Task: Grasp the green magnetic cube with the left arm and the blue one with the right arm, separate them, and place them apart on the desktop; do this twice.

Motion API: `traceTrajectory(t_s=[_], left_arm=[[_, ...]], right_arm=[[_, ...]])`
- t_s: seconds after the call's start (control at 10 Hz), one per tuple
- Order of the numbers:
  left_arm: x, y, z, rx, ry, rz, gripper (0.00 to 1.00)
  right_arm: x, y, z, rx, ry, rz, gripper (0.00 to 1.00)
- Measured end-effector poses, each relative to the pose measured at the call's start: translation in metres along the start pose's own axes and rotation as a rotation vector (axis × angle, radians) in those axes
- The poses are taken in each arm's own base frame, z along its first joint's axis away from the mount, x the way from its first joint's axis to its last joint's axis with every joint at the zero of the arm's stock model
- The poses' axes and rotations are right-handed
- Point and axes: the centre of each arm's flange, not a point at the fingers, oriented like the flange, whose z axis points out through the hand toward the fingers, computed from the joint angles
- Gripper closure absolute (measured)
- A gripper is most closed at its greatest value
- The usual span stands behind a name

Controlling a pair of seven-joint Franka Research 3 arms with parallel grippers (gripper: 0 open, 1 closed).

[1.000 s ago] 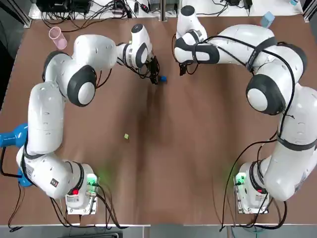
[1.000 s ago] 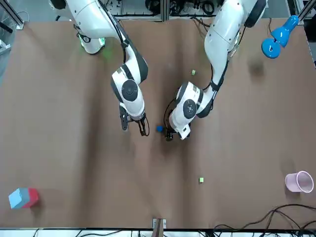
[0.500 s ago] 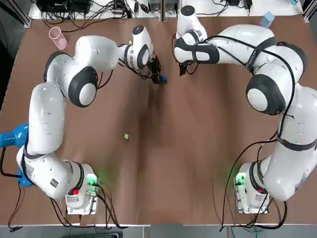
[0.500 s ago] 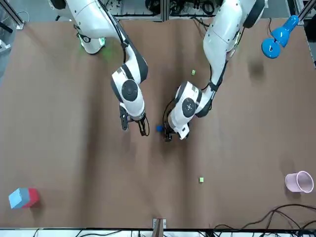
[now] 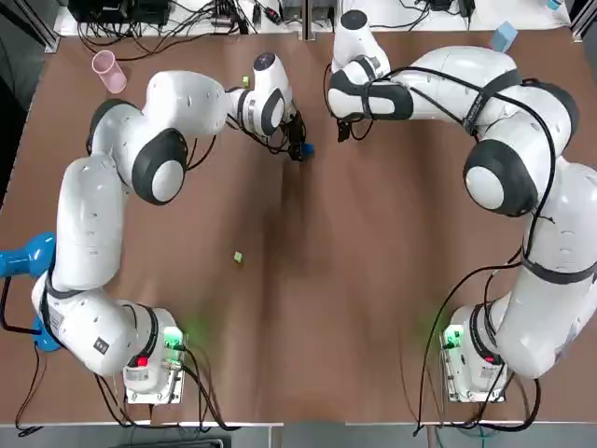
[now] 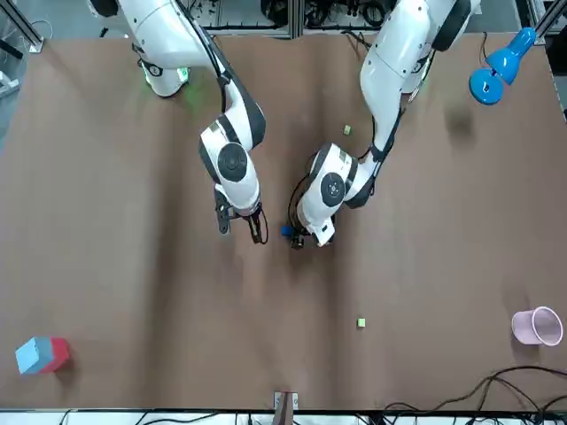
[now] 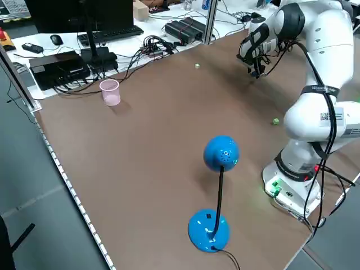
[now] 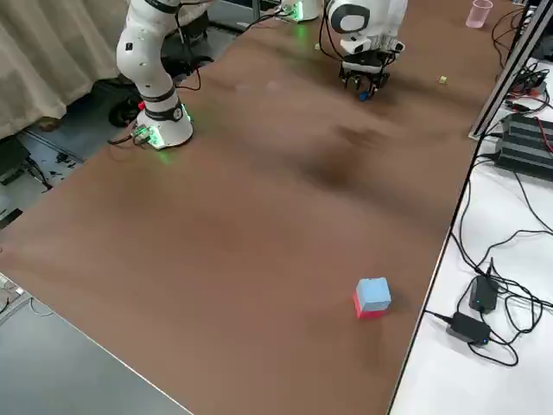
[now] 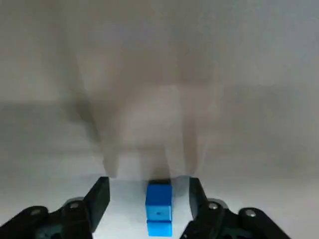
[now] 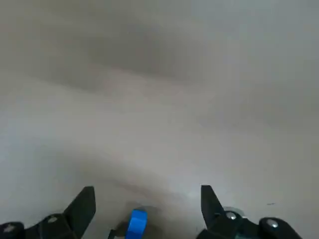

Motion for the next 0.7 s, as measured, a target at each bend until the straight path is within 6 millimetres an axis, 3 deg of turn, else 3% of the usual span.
traceTrajectory(t_s=[0.2, 0.4, 0.7], left_arm=[[0.0004, 0.0, 0.0011, 0.0, 0.0, 0.0, 0.35], [-0.0003, 0.0017, -0.0005, -0.007, -0.003, 0.0, 0.53], [-0.0006, 0.0023, -0.0012, -0.01, -0.004, 0.0, 0.64]], right_arm=[[0.0001, -0.0001, -0.0001, 0.001, 0.0, 0.0, 0.07], [0.0003, -0.0002, -0.0001, 0.001, 0.0, 0.001, 0.08], [0.0003, -0.0002, -0.0001, 0.001, -0.001, 0.001, 0.09]])
